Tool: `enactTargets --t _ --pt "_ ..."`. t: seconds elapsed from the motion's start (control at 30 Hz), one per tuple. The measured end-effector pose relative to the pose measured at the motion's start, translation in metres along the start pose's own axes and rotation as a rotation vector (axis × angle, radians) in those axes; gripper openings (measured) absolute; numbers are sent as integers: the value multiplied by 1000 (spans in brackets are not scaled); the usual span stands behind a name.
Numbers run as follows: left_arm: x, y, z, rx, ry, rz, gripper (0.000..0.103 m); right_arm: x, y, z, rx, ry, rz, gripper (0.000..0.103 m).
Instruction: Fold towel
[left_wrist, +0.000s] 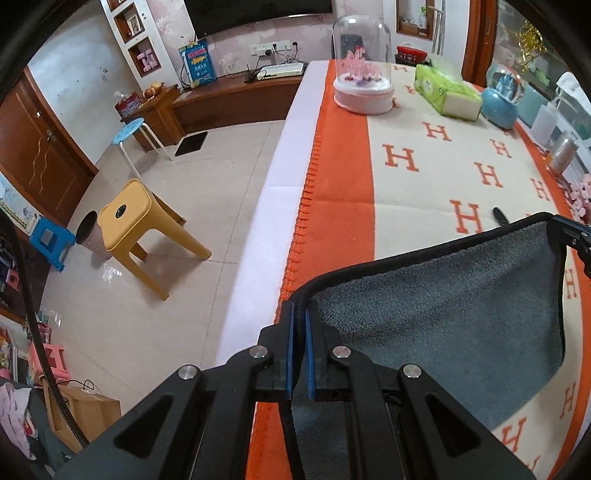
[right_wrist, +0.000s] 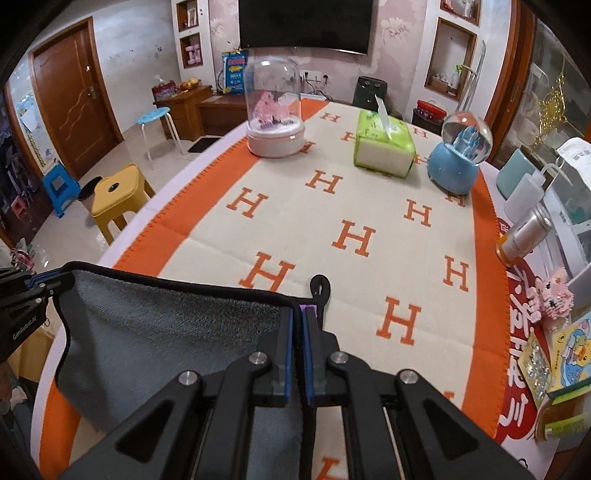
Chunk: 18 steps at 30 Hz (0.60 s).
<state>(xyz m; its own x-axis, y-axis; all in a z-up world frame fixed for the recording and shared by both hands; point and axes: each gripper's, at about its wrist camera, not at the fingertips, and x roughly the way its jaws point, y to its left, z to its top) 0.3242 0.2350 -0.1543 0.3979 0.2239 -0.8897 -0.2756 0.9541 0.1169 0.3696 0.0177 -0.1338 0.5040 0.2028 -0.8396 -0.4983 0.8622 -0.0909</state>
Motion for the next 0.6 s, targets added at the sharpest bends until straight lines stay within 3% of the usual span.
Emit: enactTargets --t 0.37,0.4,0.47,0.53,0.6 --pt "51 -5 7 -39 52 25 10 46 6 0 2 58 -37 5" --pt "52 -5 6 -43 55 32 14 48 6 1 1 64 -37 6" --pt "54 -4 5 -57 54 34 48 50 7 0 2 80 -26 9" --pt "52 -2 3 -74 39 31 66 49 6 -2 4 81 -23 18" --pt "48 1 1 -88 21 34 71 44 4 -3 15 67 -29 30"
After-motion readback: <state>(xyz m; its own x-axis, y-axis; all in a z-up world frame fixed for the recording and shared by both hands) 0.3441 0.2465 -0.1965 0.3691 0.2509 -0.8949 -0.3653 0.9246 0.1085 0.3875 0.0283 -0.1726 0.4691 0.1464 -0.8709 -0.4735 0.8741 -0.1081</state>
